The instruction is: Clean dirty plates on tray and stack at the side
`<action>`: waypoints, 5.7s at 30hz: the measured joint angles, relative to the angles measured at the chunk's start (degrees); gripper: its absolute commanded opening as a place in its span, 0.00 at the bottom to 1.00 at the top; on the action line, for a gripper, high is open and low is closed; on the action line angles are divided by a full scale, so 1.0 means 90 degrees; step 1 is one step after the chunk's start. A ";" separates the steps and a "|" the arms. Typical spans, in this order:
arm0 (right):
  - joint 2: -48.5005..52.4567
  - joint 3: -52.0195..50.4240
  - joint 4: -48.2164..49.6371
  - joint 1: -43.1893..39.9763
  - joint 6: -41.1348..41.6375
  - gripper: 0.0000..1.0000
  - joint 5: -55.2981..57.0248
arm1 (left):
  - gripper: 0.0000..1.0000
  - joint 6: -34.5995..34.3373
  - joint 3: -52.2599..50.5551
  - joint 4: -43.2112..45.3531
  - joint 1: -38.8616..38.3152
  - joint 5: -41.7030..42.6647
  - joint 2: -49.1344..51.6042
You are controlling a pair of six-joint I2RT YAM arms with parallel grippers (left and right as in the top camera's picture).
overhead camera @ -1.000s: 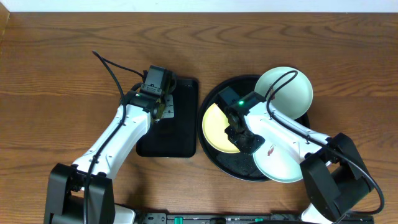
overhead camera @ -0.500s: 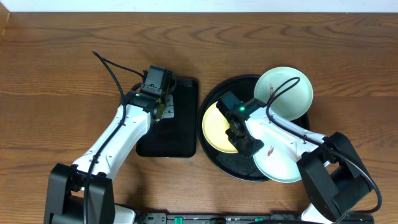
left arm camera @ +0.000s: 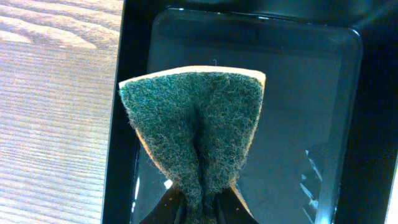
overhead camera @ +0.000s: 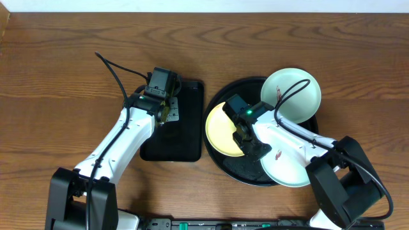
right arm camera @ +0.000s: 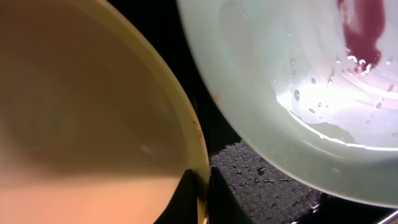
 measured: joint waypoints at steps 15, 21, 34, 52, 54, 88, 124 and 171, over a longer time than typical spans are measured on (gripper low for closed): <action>0.0000 0.0024 0.0027 -0.0058 -0.0682 0.01 0.0036 | 0.14 0.0000 0.0000 0.0000 0.0000 0.0000 0.0000; -0.0002 0.0092 0.0015 -0.0075 -0.1222 0.01 0.0221 | 0.14 0.0002 0.0000 -0.0010 0.0000 0.0000 0.0000; -0.0610 0.0107 -0.0002 -0.0075 -0.2261 0.01 0.0726 | 0.14 0.0000 0.0000 -0.0027 0.0000 0.0000 0.0000; -0.0838 0.0114 -0.0226 -0.0622 -0.3733 0.01 0.0578 | 0.14 0.0000 0.0000 -0.0027 0.0000 0.0000 0.0000; -0.0838 0.0114 -0.0265 -0.0721 -0.3971 0.01 0.0542 | 0.14 0.0000 0.0000 -0.0029 0.0000 0.0000 0.0000; -0.0835 0.1144 -0.1202 -0.0903 -0.7074 0.01 0.2174 | 0.14 0.0000 0.0000 -0.0029 0.0000 0.0000 0.0000; -0.1015 0.1146 -0.0515 -0.1219 -0.7864 0.01 0.0835 | 0.12 0.0002 0.0000 0.0061 0.0000 0.0000 0.0000; -0.1258 0.1151 0.0330 -0.2084 -0.9044 0.40 -0.0226 | 0.14 0.0005 0.0000 0.0058 0.0180 0.0027 -0.1088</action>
